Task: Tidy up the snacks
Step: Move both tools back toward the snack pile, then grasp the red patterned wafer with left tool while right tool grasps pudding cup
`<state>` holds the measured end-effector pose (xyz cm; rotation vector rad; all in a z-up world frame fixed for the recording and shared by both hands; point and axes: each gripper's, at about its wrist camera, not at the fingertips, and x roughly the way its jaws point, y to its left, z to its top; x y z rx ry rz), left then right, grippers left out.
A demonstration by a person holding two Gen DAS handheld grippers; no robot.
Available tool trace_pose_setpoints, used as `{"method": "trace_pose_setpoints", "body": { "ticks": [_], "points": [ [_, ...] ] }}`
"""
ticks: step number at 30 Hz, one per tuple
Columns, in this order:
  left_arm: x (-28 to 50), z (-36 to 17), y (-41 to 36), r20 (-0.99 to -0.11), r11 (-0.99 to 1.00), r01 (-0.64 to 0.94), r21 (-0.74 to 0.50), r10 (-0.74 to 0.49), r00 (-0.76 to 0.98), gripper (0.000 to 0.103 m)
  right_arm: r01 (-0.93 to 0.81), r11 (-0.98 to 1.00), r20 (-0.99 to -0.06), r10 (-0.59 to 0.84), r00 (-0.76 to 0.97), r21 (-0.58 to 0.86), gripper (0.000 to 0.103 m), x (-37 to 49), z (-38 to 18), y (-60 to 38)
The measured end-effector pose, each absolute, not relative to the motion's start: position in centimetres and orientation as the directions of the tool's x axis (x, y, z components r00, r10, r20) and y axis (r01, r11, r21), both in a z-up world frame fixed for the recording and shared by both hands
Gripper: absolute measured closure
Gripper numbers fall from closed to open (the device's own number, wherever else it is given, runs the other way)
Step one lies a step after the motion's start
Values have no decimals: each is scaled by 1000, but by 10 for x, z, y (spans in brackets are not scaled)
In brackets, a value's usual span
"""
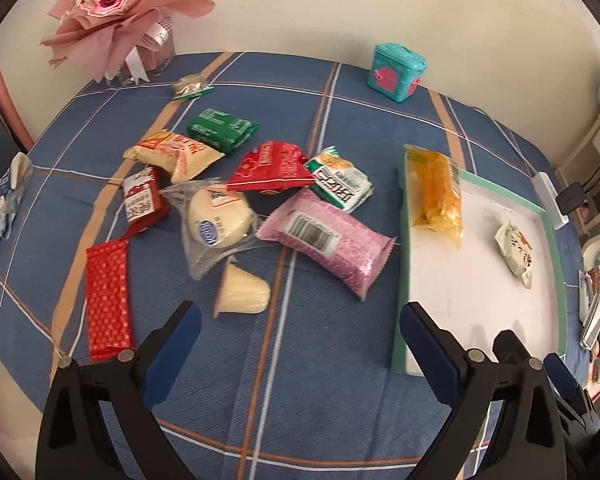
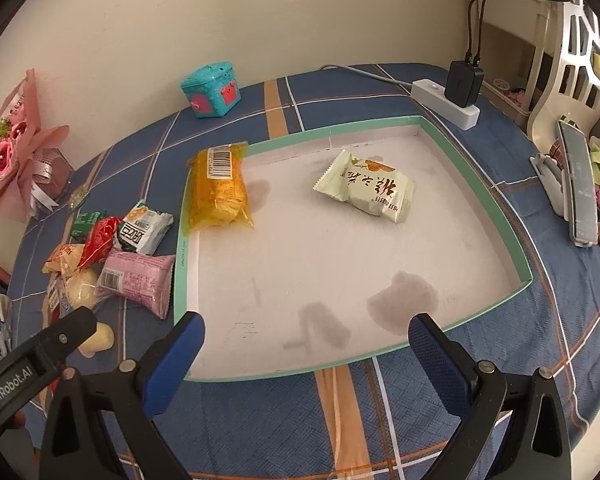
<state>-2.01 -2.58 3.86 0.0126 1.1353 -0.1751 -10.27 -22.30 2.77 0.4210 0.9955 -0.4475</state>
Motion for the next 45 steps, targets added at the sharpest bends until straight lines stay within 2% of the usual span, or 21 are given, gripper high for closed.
{"method": "trace_pose_setpoints", "body": {
  "ticks": [7, 21, 24, 26, 28, 30, 33, 37, 42, 45],
  "points": [
    [-4, 33, 15, -912, 997, 26, -75, -79, 402, 4, 477, 872, -867, -155, 473, 105, 0, -88, 25, -196],
    [16, 1, 127, -950, 952, -306, -28, 70, 305, 4, 241, 961, -872, 2, 490, 137, 2, -43, 10, -104],
    [17, -5, 140, -955, 938, -344, -43, 63, 290, 5, 202, 963, -868, 59, 493, 180, 6, -33, 8, -87],
    [18, -11, 146, -960, 933, -358, -47, 57, 273, 5, 189, 962, -870, 83, 485, 197, 15, -27, 4, -78],
    [21, -16, 152, -964, 926, -374, -52, 51, 261, 6, 175, 961, -873, 106, 475, 212, 18, -22, 0, -72],
    [23, -20, 157, -966, 921, -384, -58, 45, 254, 11, 170, 960, -878, 120, 464, 221, 21, -17, -3, -66],
    [26, -27, 160, -971, 919, -391, -57, 40, 235, 14, 175, 956, -884, 134, 449, 234, 24, -11, -9, -60],
    [32, -36, 161, -977, 917, -392, -76, 10, 212, 21, 169, 954, -888, 152, 435, 246, 33, -2, -15, -53],
    [45, -44, 167, -979, 913, -402, -71, 14, 203, 23, 159, 954, -890, 168, 423, 256, 39, 8, -22, -44],
    [50, -47, 176, -978, 908, -411, -81, 8, 209, 26, 160, 951, -895, 180, 409, 265, 49, 14, -28, -41]
  ]
}}
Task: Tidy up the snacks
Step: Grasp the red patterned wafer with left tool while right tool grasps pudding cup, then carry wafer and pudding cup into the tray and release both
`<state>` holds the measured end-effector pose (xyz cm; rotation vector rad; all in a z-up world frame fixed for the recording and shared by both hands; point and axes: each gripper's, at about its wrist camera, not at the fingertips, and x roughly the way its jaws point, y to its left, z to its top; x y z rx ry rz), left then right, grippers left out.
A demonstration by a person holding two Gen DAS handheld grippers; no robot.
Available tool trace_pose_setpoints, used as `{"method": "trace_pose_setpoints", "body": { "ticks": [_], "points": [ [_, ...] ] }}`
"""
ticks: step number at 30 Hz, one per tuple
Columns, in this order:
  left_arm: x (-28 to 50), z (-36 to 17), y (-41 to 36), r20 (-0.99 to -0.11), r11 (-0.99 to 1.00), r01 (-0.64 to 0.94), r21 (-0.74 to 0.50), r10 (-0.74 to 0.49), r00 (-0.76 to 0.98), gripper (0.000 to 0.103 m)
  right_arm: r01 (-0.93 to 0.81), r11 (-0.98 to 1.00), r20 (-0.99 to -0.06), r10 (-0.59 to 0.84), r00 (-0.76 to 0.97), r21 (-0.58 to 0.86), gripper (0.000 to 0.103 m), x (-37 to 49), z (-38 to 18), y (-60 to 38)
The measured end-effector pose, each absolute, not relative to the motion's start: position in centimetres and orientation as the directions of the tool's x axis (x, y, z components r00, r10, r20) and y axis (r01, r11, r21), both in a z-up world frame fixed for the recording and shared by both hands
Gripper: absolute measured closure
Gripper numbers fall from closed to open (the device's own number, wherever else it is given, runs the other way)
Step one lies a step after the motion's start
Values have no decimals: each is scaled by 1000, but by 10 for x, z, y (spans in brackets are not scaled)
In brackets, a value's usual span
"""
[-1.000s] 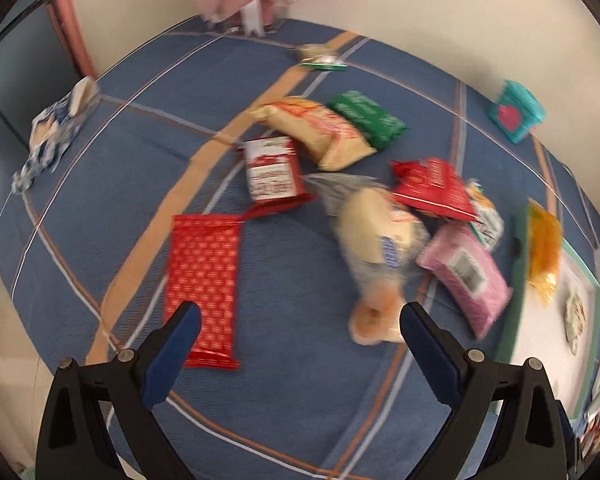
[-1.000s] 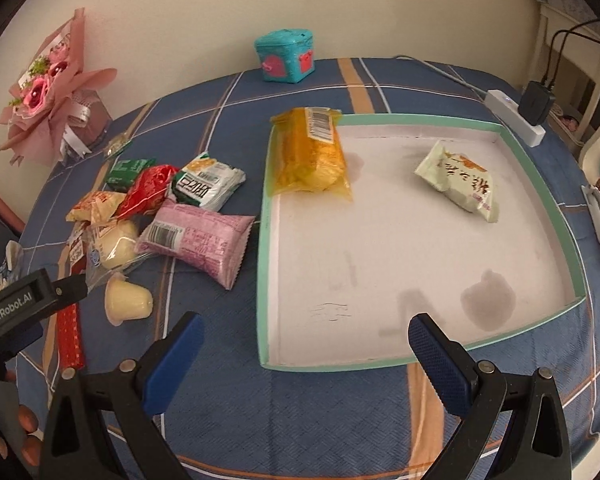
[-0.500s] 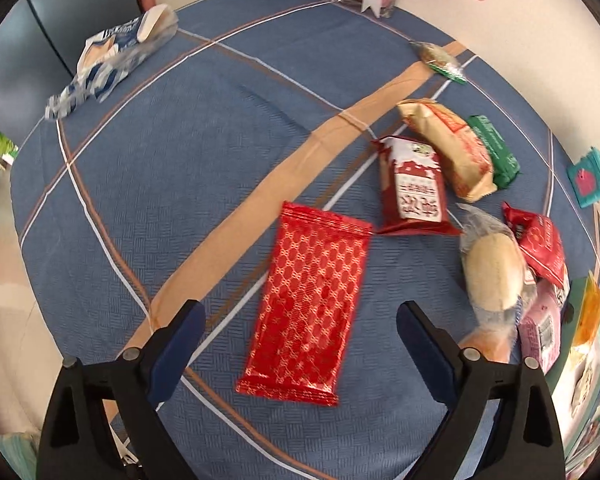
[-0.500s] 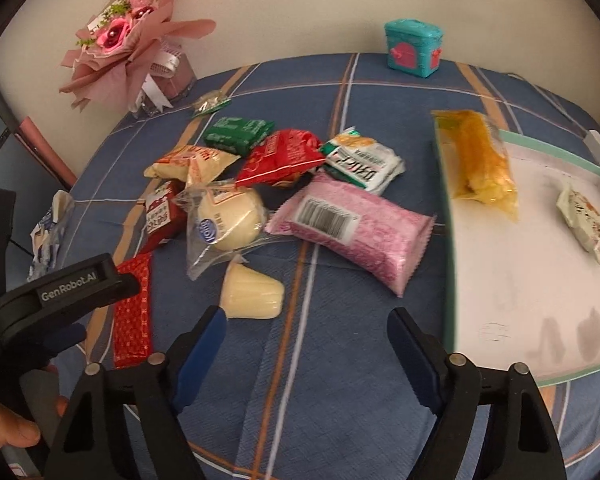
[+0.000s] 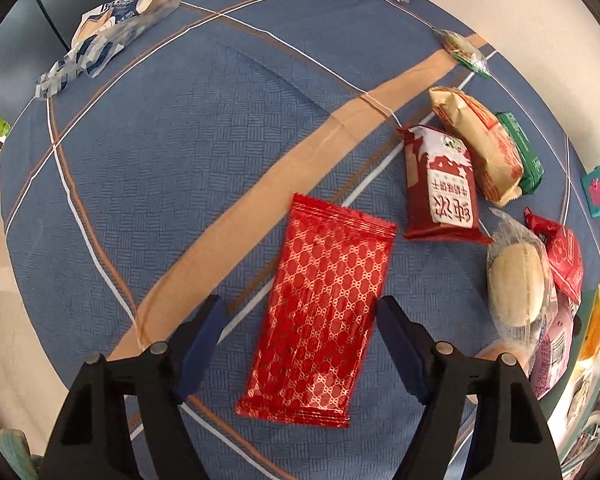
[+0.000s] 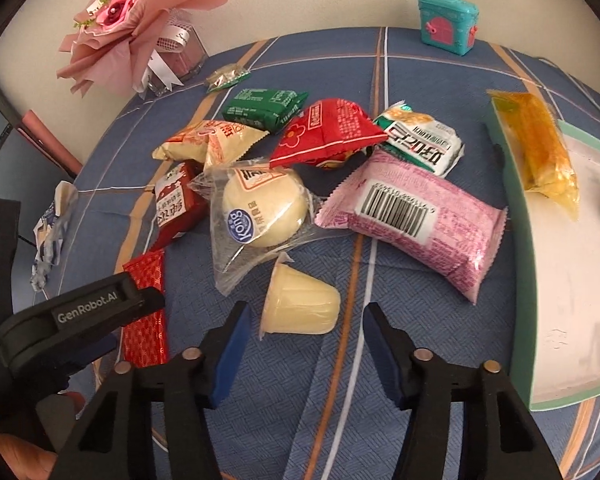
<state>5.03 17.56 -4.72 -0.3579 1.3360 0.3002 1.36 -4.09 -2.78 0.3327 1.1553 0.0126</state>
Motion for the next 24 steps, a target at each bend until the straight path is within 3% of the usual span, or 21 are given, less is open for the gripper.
{"method": "trace_pose_setpoints", "body": {
  "ticks": [12, 19, 24],
  "points": [
    [60, -53, 186, -976, 903, -425, -57, 39, 214, 28, 191, 935, -899, 209, 385, 299, 62, 17, -38, -43],
    [59, -53, 167, -973, 909, -415, -25, 73, 219, 47, 230, 922, -905, 214, 367, 311, 63, 13, -39, -57],
    [59, -52, 146, -974, 928, -372, -9, 77, 215, 52, 274, 909, -914, 209, 349, 313, 63, 7, -38, -70]
  ]
}}
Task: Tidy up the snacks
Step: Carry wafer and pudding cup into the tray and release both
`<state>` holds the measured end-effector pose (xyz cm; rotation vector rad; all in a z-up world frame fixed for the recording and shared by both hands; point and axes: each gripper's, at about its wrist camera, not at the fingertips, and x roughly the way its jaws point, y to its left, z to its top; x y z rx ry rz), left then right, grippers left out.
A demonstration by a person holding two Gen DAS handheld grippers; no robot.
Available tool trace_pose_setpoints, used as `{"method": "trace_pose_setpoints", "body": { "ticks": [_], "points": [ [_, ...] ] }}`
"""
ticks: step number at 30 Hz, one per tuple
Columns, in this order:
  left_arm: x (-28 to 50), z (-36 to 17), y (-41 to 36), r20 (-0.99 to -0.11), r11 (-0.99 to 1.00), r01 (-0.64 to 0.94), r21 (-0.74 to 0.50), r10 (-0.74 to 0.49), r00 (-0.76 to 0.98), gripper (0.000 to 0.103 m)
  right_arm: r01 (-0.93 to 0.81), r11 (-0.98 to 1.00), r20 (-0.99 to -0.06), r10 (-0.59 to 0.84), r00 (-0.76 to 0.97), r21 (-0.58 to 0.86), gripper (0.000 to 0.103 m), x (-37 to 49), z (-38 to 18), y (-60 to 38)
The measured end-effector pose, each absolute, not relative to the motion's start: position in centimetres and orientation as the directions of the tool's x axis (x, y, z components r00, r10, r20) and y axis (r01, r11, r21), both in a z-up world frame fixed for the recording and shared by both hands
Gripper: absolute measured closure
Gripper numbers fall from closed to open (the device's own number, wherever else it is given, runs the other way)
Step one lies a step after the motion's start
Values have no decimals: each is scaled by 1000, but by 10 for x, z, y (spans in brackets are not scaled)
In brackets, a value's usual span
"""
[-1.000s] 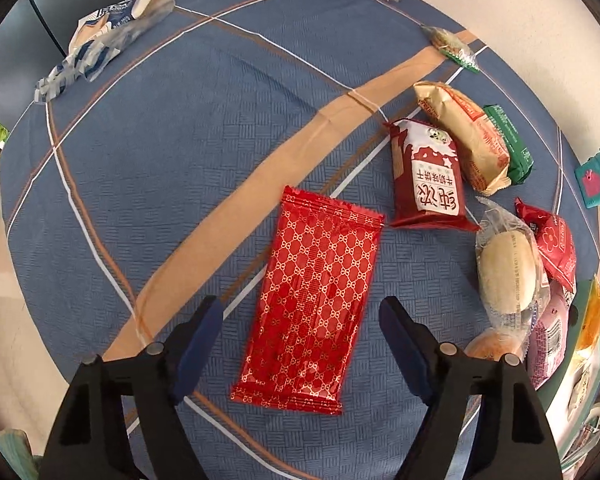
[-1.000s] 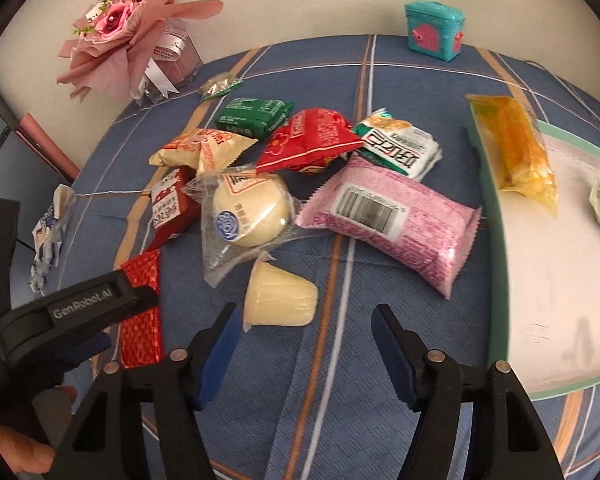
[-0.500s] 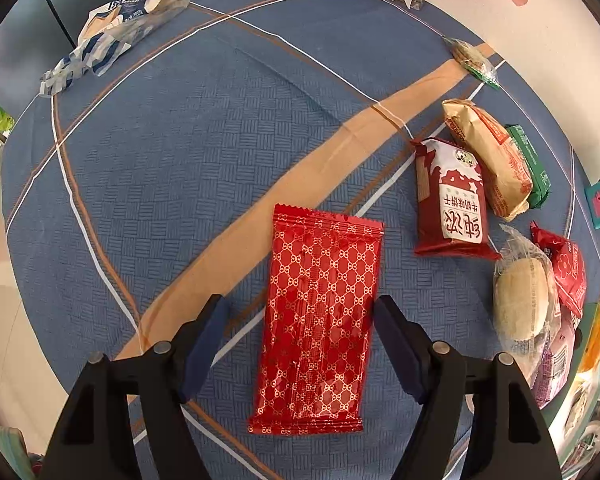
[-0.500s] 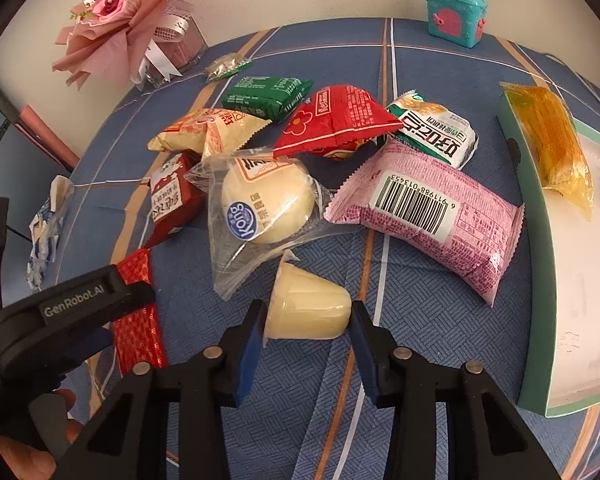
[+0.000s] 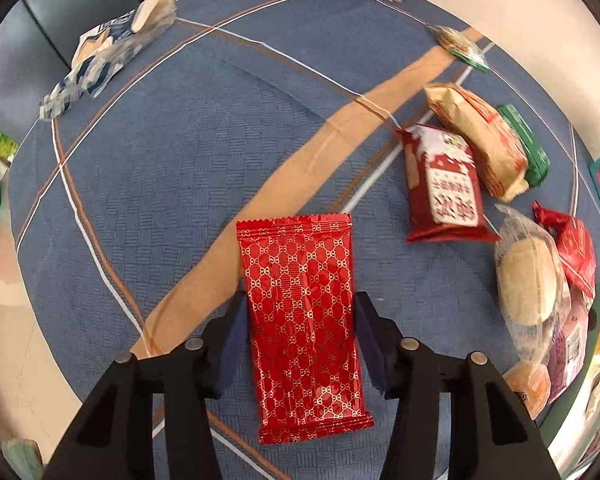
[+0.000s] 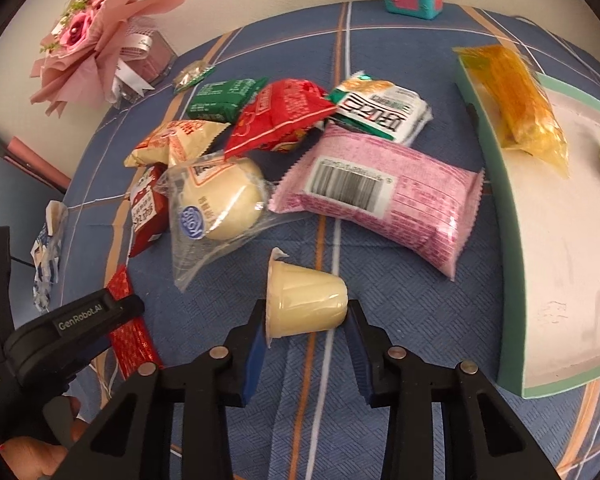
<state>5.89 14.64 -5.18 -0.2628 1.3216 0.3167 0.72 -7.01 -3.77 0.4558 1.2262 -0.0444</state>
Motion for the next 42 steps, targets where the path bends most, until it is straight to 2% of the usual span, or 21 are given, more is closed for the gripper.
{"method": "trace_pose_setpoints", "body": {
  "ticks": [12, 22, 33, 42],
  "points": [
    [63, -49, 103, -973, 945, -300, -130, -63, 224, 57, 304, 904, -922, 194, 335, 300, 63, -8, -30, -92],
    [52, -12, 78, -944, 949, -268, -167, -75, 321, 57, 300, 894, -898, 203, 392, 333, 63, -16, -10, -102],
    [24, 27, 62, -917, 965, -204, -166, -75, 393, 57, 323, 885, -872, 161, 463, 336, 63, -29, 20, -127],
    [20, 36, 29, -894, 990, -52, -131, -95, 439, 57, 463, 819, -866, 79, 493, 339, 63, -43, 30, -185]
  ]
}}
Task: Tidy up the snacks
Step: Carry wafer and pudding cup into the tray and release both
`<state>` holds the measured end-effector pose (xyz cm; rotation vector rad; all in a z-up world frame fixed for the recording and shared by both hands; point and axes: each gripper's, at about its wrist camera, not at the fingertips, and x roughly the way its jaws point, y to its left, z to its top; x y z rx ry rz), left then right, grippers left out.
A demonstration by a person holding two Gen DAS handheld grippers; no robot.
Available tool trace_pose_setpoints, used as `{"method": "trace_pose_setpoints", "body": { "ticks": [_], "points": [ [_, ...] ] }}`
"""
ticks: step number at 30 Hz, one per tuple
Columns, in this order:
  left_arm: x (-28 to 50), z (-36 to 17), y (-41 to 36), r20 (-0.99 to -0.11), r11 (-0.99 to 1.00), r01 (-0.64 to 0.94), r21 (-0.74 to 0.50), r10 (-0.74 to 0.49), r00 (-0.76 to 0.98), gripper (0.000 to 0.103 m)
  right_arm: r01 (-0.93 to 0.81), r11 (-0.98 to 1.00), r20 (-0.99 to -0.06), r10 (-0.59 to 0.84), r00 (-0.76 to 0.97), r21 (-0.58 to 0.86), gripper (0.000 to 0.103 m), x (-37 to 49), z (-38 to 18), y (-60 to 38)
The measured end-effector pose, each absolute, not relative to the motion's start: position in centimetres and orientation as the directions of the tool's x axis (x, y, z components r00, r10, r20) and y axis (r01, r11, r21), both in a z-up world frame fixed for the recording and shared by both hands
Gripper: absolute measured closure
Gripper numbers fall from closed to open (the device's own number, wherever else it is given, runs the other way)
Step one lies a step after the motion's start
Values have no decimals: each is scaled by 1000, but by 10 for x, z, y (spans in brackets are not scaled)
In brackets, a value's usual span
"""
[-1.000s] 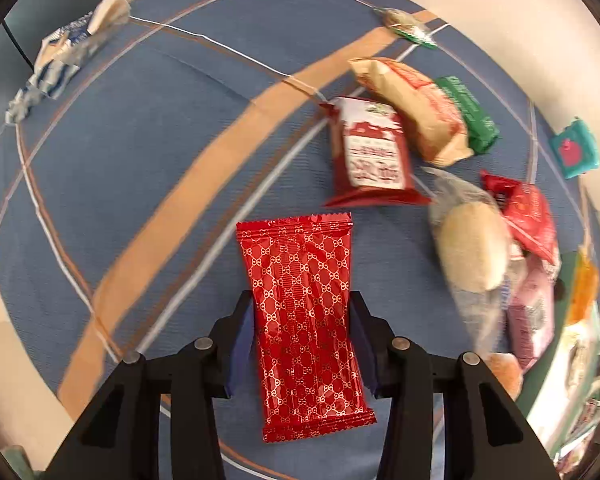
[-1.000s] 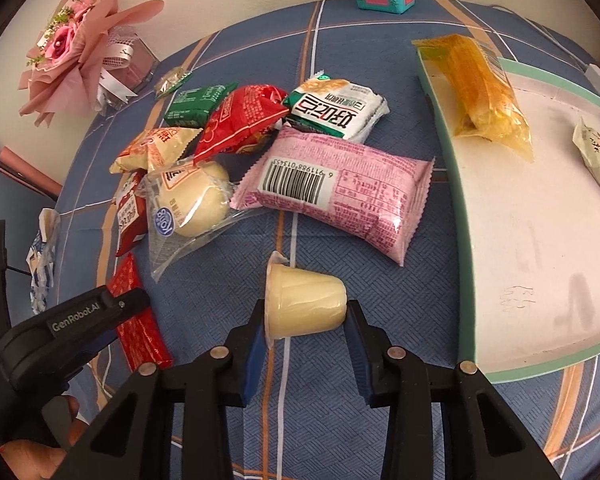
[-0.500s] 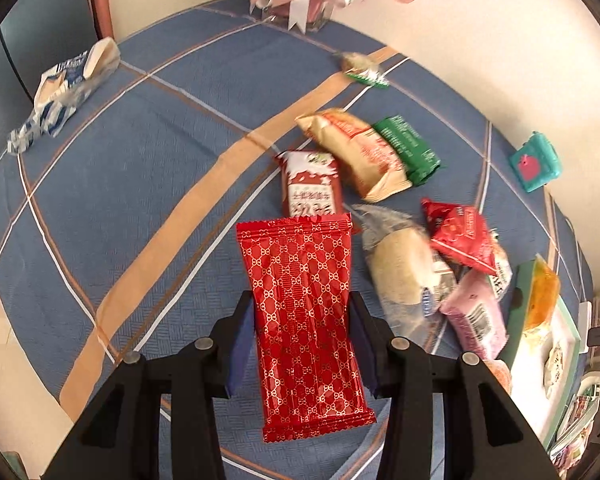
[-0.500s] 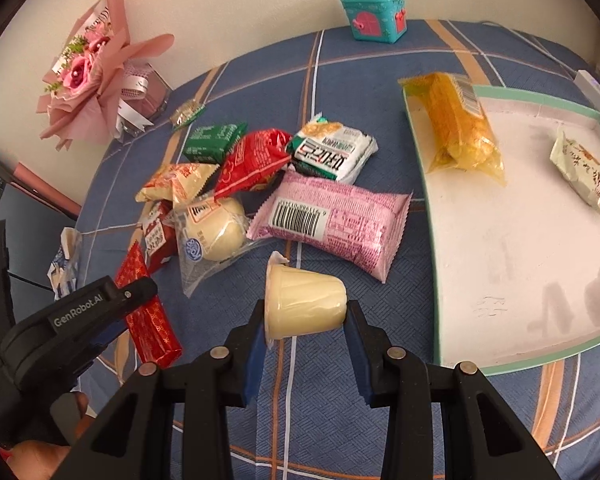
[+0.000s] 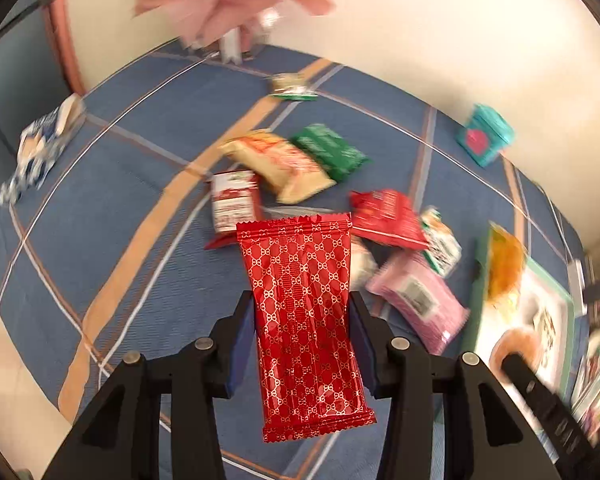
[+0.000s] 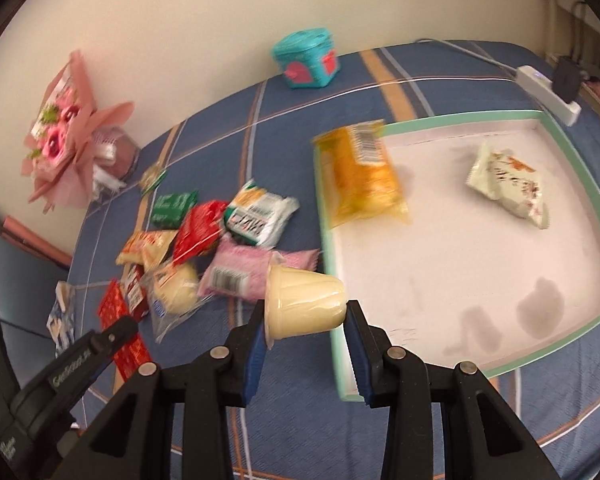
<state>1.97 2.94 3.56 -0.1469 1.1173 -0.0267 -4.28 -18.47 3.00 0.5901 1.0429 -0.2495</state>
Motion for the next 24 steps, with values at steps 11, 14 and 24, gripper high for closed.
{"method": "trace_pose_setpoints", "body": {
  "ticks": [11, 14, 24],
  "points": [
    [-21, 38, -79, -877, 955, 294, -32, -168, 450, 57, 712, 624, -888, -63, 455, 321, 63, -87, 22, -294],
    [-34, 38, -104, -871, 928, 372, -23, -201, 448, 57, 773, 575, -896, -148, 420, 268, 63, -103, 24, -319],
    [-45, 26, -151, -873, 880, 475, -25, -251, 419, 57, 832, 496, -916, -161, 368, 247, 65, -121, 6, -354]
  ]
}}
